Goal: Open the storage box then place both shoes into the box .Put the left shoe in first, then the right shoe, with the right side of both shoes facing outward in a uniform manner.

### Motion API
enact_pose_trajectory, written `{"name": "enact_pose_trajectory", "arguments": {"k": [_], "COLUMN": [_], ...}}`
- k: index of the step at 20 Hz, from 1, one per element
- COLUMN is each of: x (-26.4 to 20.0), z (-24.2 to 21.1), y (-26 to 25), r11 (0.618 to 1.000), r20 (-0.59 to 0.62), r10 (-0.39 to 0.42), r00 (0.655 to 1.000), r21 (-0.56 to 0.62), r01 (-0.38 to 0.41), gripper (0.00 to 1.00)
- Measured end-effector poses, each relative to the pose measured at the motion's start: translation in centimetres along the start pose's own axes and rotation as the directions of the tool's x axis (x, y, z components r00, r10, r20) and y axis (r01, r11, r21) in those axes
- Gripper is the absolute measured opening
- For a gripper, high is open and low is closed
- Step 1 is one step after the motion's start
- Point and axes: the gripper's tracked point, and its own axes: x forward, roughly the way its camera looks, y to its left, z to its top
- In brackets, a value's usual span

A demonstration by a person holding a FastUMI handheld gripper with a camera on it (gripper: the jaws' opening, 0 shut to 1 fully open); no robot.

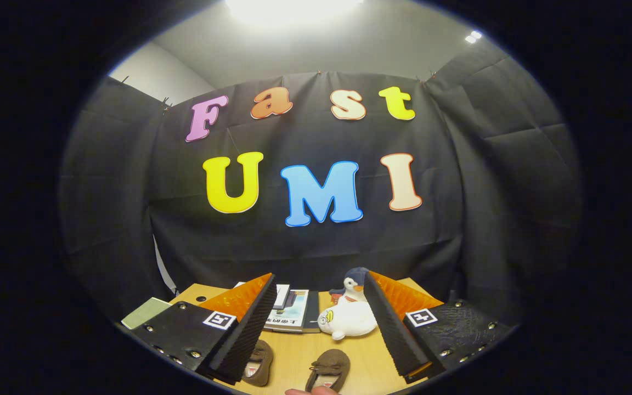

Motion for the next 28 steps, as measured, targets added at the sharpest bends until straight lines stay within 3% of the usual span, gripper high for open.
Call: {"name": "enact_pose_trajectory", "arguments": {"k": [5, 10, 16, 19, 21, 23, 24, 28], "x": [2.2, 3.8, 4.0, 3.5, 3.2, 2.5, 2.7, 2.9], "z": [-4.5, -9.9, -15.8, -18.6, -20.8, -23.0, -23.8, -26.1], "y": [4.8, 10.5, 17.1, 20.5, 22.7, 24.6, 25.3, 26.6], "r11": [0.982, 0.929, 0.838, 0.785, 0.737, 0.669, 0.641, 0.608], "r20": [-0.110, -0.241, -0.375, -0.426, -0.457, -0.462, -0.455, -0.467], "r10": [0.169, 0.344, 0.530, 0.613, 0.671, 0.738, 0.760, 0.787], "r00": [0.980, 0.908, 0.761, 0.665, 0.584, 0.492, 0.464, 0.403], "r21": [0.105, 0.231, 0.372, 0.429, 0.496, 0.600, 0.643, 0.700], "r01": [-0.158, -0.291, -0.400, -0.447, -0.459, -0.439, -0.418, -0.375], "gripper": [0.97, 0.97, 0.98, 0.98, 0.97, 0.97, 0.98, 0.97]}}
